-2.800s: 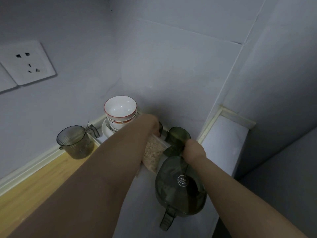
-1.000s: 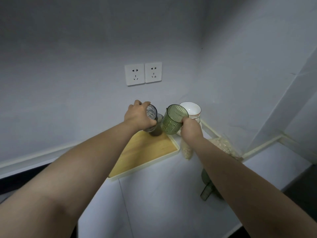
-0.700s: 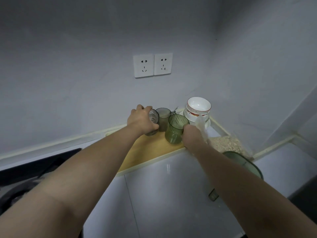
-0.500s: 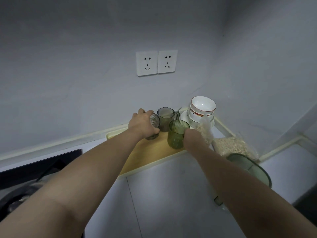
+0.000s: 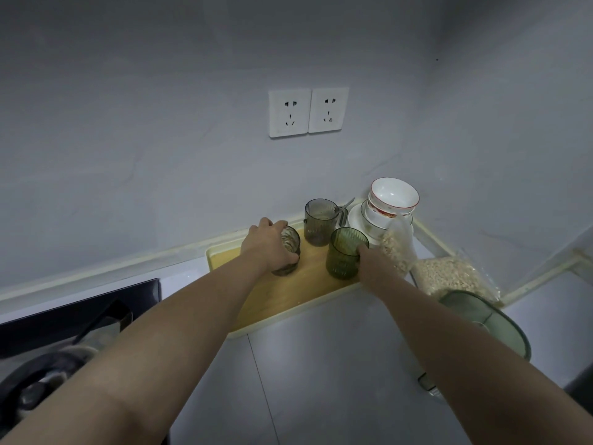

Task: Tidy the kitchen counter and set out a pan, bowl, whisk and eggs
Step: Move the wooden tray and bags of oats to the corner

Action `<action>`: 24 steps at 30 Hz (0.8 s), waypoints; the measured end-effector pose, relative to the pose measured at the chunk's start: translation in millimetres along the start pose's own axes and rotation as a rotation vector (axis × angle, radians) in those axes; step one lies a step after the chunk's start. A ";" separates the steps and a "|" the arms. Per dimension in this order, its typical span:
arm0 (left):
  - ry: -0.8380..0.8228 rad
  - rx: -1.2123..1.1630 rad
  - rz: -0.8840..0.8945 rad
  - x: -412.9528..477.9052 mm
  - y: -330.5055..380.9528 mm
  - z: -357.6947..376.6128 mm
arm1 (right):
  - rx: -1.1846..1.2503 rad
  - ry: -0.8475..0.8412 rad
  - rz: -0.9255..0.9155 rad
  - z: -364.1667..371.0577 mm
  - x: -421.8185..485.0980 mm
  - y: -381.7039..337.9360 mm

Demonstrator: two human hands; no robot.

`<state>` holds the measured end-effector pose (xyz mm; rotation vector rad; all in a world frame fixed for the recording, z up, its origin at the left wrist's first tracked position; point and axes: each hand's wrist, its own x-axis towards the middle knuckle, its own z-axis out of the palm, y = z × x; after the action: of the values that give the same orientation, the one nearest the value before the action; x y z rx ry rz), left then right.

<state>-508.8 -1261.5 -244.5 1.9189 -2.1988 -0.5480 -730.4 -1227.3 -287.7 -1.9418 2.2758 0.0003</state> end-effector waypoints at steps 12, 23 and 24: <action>-0.036 0.014 0.012 35.5 -7.7 13.4 | 0.199 0.032 0.098 -1.9 9.7 -22.7; -0.035 0.028 0.046 84.4 -14.0 27.2 | 0.081 0.108 0.077 8.2 32.4 -27.0; -0.032 0.022 0.055 88.8 -13.7 28.0 | 0.082 0.104 0.078 8.0 35.2 -27.3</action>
<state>-520.3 -1345.6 -285.1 1.8675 -2.2789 -0.5514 -708.0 -1265.4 -297.0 -1.8529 2.3752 -0.1871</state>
